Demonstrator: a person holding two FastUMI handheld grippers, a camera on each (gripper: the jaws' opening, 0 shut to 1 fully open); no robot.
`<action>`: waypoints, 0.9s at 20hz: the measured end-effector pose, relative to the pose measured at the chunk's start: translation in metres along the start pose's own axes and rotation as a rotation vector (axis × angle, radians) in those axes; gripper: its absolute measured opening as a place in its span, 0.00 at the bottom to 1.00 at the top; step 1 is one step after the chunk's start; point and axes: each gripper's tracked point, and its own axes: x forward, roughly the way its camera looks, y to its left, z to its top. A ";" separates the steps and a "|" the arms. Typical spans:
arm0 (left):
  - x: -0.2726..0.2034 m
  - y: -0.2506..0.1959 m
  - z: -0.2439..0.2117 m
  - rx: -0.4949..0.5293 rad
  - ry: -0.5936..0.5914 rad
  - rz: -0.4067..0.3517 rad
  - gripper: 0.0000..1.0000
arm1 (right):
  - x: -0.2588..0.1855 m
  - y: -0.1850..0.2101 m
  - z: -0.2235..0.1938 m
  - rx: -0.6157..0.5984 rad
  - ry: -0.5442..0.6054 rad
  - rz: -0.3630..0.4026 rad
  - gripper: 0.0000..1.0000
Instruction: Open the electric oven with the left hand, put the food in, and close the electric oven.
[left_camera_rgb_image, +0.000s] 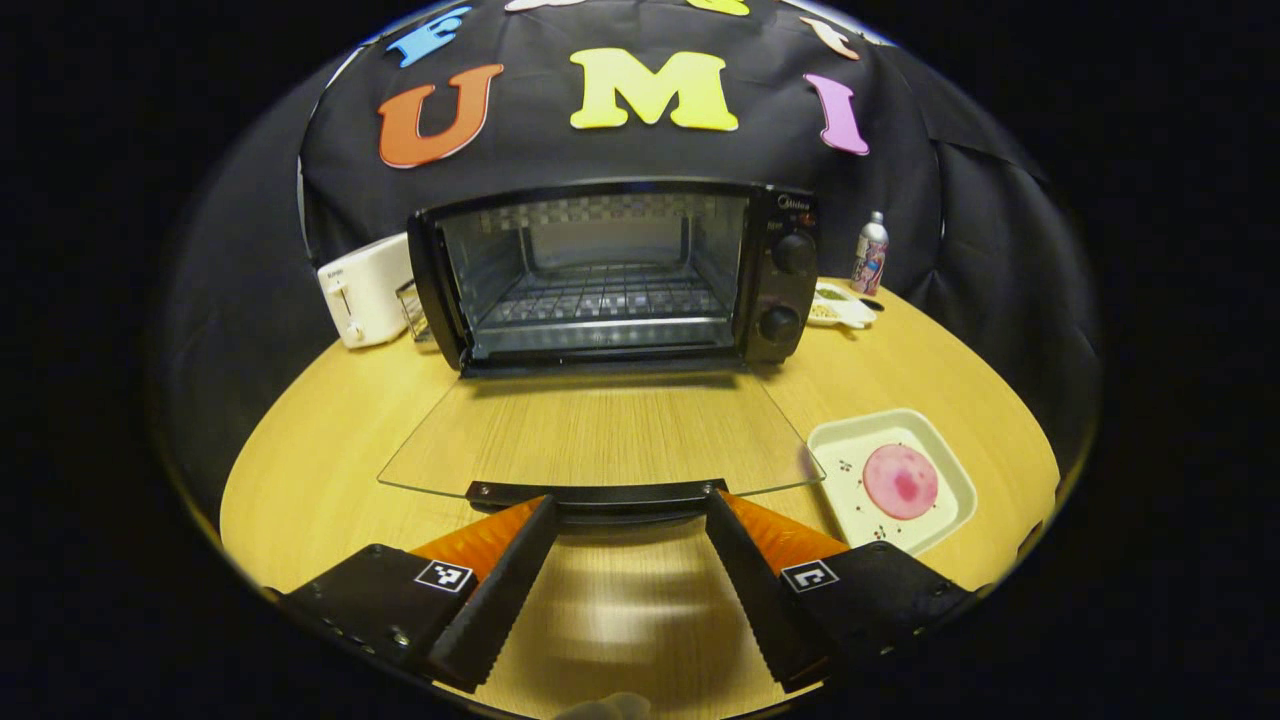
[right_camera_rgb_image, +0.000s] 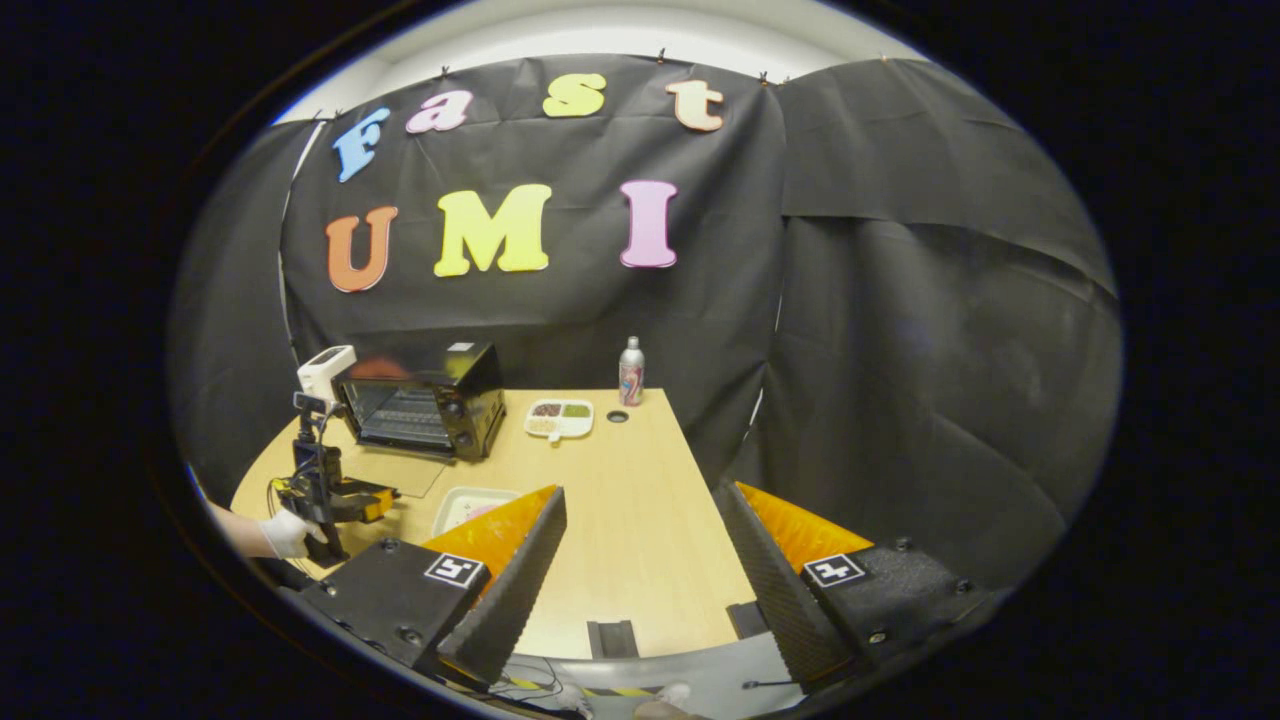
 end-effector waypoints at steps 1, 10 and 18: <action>0.001 0.000 0.000 -0.015 -0.003 -0.001 0.96 | 0.001 0.001 0.000 -0.002 0.001 0.004 0.99; -0.052 0.015 0.018 -0.027 -0.100 0.048 0.96 | 0.066 0.031 -0.035 0.004 0.125 0.125 0.99; -0.199 0.031 0.094 -0.022 -0.306 0.152 0.96 | 0.188 0.118 -0.121 0.000 0.403 0.367 0.82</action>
